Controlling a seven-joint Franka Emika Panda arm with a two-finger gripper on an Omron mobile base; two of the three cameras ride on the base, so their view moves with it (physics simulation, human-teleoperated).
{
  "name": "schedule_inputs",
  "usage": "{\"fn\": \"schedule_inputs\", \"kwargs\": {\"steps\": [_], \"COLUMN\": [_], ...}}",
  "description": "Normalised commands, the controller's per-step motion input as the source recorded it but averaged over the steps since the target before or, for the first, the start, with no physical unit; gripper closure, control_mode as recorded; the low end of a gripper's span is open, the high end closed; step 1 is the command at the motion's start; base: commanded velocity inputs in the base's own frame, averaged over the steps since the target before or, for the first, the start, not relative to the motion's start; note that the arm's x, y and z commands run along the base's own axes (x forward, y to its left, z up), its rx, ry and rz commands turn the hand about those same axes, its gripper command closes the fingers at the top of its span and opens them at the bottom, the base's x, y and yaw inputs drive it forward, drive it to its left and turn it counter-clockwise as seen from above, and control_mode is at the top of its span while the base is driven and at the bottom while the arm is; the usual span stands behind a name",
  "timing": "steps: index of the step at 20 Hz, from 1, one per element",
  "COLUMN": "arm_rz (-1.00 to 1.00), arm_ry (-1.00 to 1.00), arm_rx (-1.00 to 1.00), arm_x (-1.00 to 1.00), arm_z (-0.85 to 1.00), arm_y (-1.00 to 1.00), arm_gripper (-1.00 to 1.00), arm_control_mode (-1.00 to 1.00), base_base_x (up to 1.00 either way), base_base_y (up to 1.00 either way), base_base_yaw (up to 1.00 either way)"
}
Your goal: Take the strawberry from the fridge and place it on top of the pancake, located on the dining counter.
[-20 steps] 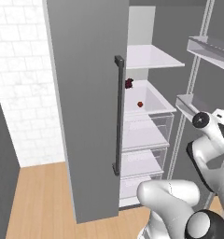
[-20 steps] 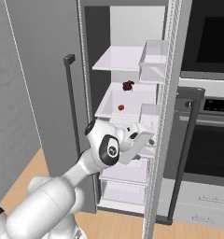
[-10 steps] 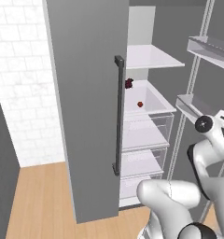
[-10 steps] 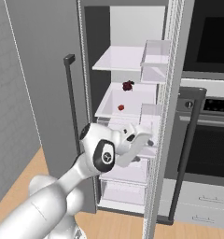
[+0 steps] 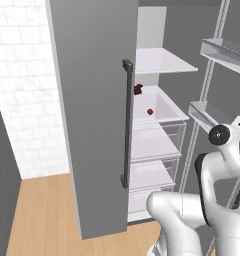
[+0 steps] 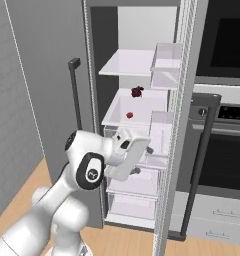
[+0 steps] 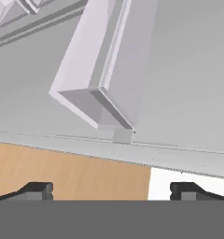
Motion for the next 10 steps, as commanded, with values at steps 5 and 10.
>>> {"fn": "schedule_inputs", "kwargs": {"steps": [5, 10], "arm_rz": [0.00, -0.16], "arm_ry": [0.14, 0.01], "arm_rx": [0.13, 0.30], "arm_x": [0.00, 0.00], "arm_z": [0.02, 0.05], "arm_y": [0.83, 0.81], "arm_gripper": [-1.00, -1.00], "arm_control_mode": [-1.00, -1.00], "base_base_x": [0.00, 0.00], "base_base_y": [0.00, 0.00], "base_base_yaw": [0.00, 0.00]}}
